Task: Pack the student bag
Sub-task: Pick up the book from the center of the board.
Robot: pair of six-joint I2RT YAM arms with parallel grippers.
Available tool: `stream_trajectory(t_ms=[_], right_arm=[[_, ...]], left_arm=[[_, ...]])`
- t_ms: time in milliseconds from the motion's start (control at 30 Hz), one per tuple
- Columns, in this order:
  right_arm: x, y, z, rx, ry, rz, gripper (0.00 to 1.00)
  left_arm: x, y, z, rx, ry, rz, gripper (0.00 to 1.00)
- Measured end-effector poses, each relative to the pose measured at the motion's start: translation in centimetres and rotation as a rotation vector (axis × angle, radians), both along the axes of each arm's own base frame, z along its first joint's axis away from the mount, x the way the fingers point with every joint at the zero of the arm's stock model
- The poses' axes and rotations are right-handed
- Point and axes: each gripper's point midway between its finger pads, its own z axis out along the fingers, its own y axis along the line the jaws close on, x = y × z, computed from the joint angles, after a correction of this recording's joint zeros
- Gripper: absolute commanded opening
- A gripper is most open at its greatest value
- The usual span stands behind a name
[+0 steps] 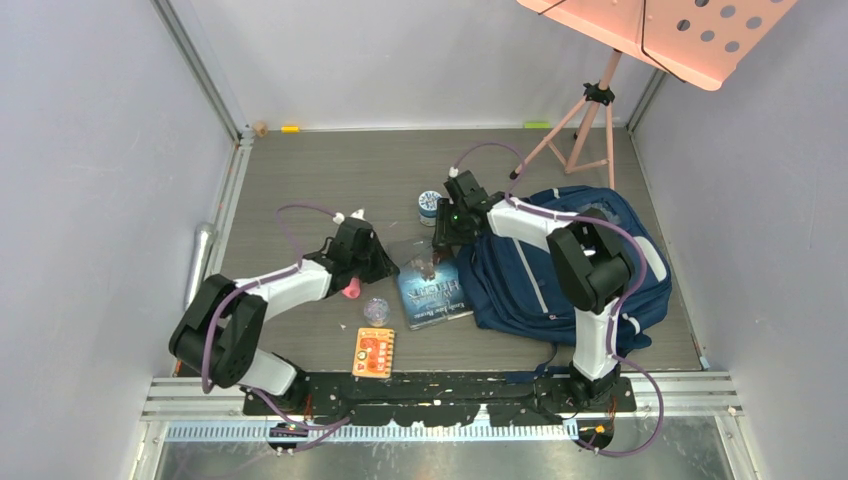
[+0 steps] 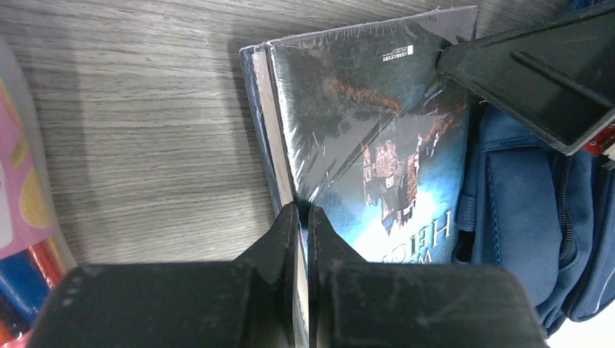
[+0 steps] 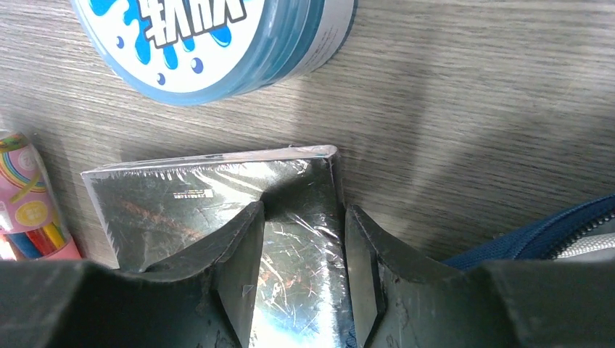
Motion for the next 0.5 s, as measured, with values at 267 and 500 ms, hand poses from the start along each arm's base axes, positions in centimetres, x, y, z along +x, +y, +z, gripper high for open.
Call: stream_trajectory(t_ms=[267,500], right_arm=[[-0.7,0.7,0.6,0.037,-0.016,0.012,0.68],[-4.8,2.6,0.1,0.089,0.049,0.141,0.75]], left_arm=[[-0.7,0.7,3.0,-0.032,-0.09,0.011,0.0],[-0.2,-0.5,10.2,-0.158,-0.333,-0.044,0.0]])
